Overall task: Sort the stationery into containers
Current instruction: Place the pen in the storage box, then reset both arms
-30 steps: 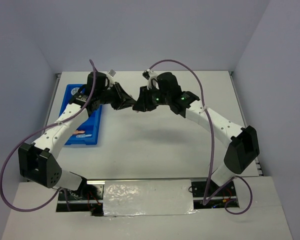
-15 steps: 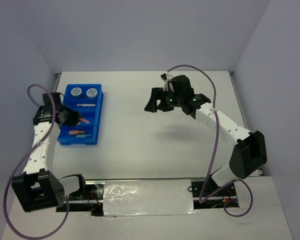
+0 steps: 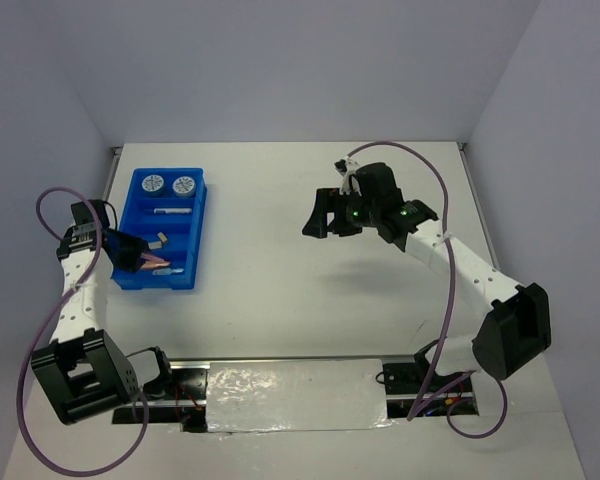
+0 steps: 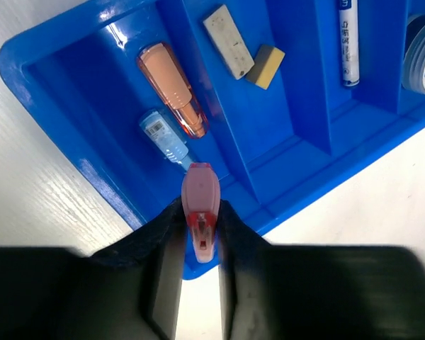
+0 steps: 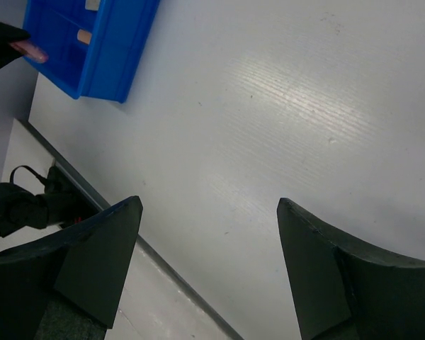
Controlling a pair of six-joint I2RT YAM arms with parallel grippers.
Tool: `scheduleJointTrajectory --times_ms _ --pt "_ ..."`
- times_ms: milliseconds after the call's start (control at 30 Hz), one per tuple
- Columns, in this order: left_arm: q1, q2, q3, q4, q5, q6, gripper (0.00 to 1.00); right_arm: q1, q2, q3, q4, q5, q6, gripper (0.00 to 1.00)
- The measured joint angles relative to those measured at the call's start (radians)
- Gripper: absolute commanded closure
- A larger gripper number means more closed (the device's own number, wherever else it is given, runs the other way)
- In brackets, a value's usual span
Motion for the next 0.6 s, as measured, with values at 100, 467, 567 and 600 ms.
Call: scheduleJointTrajectory --times_ms 100,467,567,600 --pt "0.0 -0.003 -0.01 0.006 0.0 -0.003 0.39 0.0 -0.008 0.0 -0.016 0.0 -0.01 0.15" --pt "-0.011 -0.07 -0.04 0.011 0.024 0.033 0.01 -0.021 -0.063 0.034 -0.108 -0.003 -0.03 0.15" --pt "-0.099 -0.056 0.048 -0.052 -0.015 0.113 0.01 -0.021 -0.125 0.081 -0.183 0.058 -0.03 0.12" --pt "-0.163 -0.045 0.105 -0.079 -0.048 0.145 0.01 -0.021 -0.15 0.108 -0.215 0.088 -0.032 0.11"
